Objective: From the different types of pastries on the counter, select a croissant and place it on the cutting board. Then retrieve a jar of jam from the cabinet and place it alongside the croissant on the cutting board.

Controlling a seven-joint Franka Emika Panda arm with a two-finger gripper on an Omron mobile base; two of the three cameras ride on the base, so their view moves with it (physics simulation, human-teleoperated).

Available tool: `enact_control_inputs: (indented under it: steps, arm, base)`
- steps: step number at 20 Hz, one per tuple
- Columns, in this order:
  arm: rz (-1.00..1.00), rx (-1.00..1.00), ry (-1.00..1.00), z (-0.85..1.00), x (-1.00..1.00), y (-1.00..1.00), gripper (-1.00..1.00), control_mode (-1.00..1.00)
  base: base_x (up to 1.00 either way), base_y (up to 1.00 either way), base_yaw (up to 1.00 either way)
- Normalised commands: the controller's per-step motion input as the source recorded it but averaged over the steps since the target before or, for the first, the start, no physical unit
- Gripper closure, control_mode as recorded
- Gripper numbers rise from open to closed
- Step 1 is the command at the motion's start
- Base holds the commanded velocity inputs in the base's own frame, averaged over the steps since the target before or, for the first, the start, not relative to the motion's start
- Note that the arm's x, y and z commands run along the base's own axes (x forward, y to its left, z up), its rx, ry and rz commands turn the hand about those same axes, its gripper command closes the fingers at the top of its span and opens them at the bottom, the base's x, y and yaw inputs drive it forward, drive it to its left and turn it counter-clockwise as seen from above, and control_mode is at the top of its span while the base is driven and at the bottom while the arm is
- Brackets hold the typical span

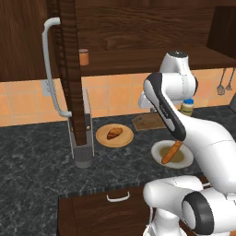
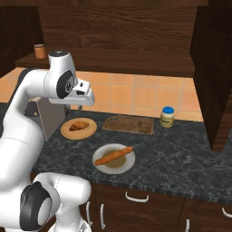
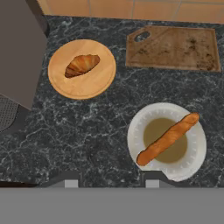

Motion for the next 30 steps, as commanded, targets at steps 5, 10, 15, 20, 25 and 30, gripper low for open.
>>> enact_control_inputs:
  steps: [5,10,15,20,25,30]
  arm:
    - [0.0,0.0,0.0,-0.03,0.06,0.0,-1.0,-1.0]
    - [0.0,0.0,0.0,-0.12,0.0,0.01,-1.0,-1.0]
    - [0.0,0.01,0.0,0.01,0.03,0.08,-1.0,-1.0]
    - [0.0,0.13,-0.11,0.43,0.0,0.17,-1.0,-1.0]
    - [0.0,0.13,-0.11,0.48,0.04,0.45,-1.0,-1.0]
    - [0.0,0.1,-0.09,0.74,0.23,0.48,-1.0,-1.0]
  base:
    - [0.0,0.0,0.0]
    - [0.0,0.0,0.0]
    - [0.0,0.0,0.0]
    - [0.0,0.0,0.0]
    - [0.0,0.0,0.0]
    - [0.0,0.0,0.0]
